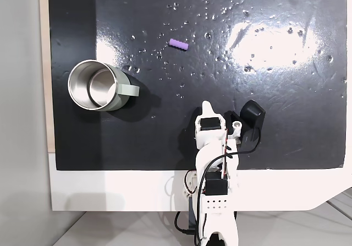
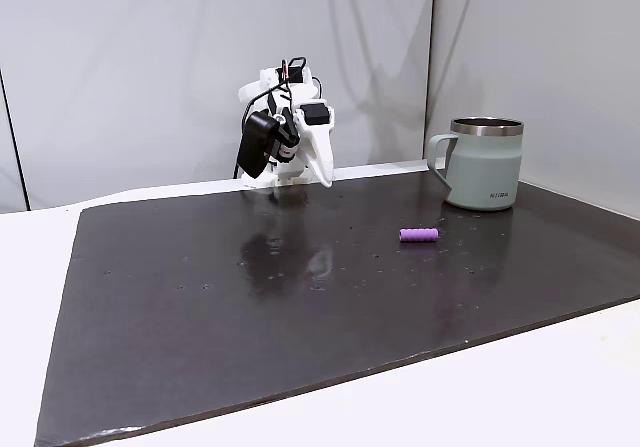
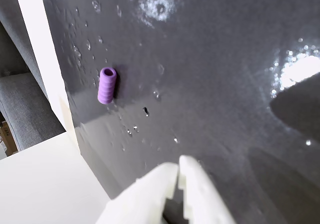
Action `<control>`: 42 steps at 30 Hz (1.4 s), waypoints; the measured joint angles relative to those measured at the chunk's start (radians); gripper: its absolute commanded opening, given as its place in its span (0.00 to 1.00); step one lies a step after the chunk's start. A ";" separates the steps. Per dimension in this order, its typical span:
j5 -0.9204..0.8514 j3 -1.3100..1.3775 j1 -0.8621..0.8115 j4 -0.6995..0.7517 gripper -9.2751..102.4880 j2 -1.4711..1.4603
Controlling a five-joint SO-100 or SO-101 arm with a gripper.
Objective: Grasp a pengrip and put it in the cup.
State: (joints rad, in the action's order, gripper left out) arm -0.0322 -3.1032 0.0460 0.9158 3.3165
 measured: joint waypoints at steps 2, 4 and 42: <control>-0.002 0.000 0.000 -0.002 0.08 0.000; -0.005 0.000 0.000 -0.002 0.08 0.000; 0.322 1.063 0.172 0.112 0.24 -1.098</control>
State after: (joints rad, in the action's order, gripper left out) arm 0.2899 -2.0402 0.2178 1.0278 2.2181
